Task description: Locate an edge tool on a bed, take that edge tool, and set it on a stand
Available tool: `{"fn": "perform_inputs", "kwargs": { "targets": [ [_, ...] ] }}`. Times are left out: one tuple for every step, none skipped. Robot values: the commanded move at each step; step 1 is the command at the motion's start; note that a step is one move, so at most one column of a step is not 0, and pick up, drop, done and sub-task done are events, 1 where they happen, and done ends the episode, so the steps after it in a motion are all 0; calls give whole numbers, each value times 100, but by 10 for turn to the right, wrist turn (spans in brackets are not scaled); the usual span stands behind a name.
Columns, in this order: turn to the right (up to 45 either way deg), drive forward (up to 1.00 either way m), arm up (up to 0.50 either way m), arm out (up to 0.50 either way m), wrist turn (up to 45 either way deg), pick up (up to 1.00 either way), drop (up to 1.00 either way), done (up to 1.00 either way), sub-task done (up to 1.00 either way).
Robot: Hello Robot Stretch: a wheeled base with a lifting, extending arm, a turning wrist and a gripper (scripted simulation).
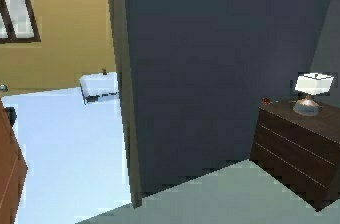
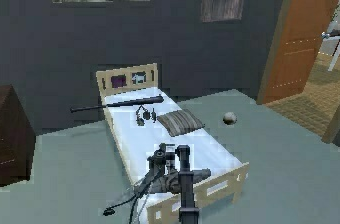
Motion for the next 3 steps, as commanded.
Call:
{"fn": "perform_inputs", "kwargs": {
  "targets": [
    [0,0,0,0,450,0,0,0,0],
    [0,0,0,0,450,0,0,0,0],
    [0,0,0,0,450,0,0,0,0]
  ]
}}
